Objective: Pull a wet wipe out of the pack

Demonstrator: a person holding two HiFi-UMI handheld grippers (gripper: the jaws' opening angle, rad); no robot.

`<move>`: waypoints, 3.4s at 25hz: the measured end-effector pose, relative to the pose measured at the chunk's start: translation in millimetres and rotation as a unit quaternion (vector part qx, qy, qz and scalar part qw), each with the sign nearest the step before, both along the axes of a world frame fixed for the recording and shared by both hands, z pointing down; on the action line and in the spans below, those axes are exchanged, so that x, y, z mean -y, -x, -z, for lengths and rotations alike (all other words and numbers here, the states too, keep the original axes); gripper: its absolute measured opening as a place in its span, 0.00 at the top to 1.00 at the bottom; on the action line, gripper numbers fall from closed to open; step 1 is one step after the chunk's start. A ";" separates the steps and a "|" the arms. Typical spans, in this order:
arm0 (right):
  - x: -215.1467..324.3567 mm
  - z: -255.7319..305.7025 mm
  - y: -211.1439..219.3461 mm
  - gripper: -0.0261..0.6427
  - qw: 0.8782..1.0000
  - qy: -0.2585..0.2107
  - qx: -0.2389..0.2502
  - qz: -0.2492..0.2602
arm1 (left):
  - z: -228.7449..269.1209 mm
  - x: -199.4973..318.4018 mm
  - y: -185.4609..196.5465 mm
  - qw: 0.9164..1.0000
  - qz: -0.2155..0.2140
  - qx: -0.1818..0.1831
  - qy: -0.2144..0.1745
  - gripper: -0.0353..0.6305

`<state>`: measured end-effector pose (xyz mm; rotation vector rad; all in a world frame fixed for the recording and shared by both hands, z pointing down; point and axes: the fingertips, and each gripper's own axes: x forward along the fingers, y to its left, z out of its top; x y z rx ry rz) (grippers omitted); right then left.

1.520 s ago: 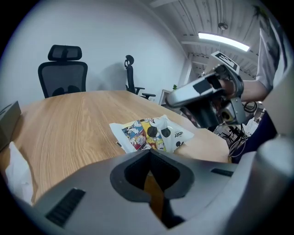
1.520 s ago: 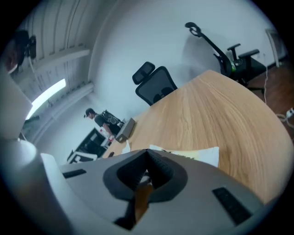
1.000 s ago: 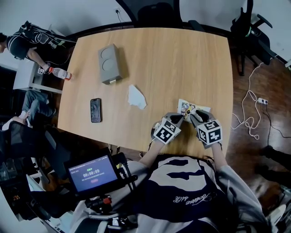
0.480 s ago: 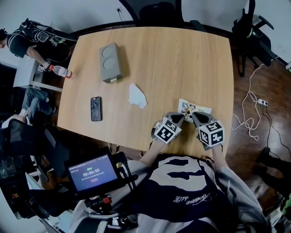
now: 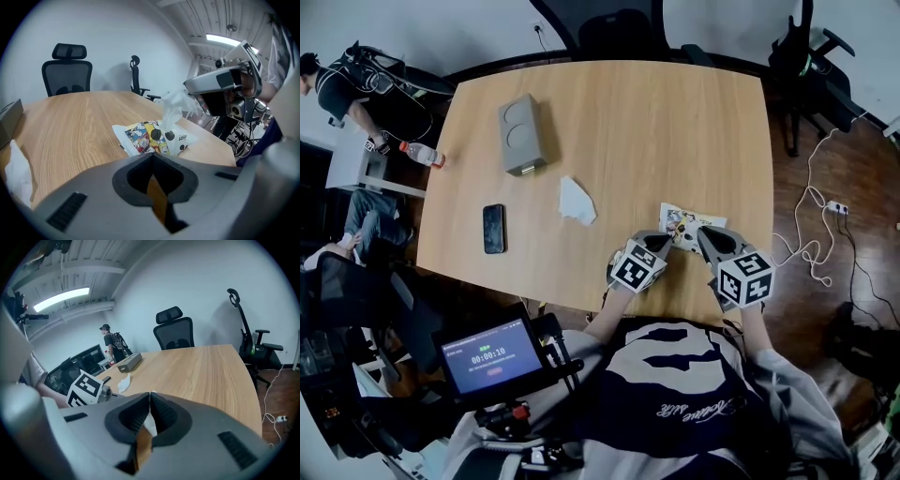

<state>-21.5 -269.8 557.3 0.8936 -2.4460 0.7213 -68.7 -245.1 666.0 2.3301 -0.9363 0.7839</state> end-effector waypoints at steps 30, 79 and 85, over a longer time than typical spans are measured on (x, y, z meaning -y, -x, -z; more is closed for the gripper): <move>-86.3 3.8 -40.7 0.95 0.998 -0.030 0.035 0.042 | 95.0 -106.2 21.5 0.954 0.240 -0.172 -0.058 0.94; -429.2 39.9 -199.0 0.95 0.998 -0.044 0.030 0.043 | 145.3 -430.4 -147.4 0.937 0.238 -0.241 -0.084 0.94; -446.4 35.9 -204.3 0.95 0.996 -0.038 0.043 0.065 | 147.4 -454.2 -156.4 0.935 0.251 -0.233 -0.093 0.94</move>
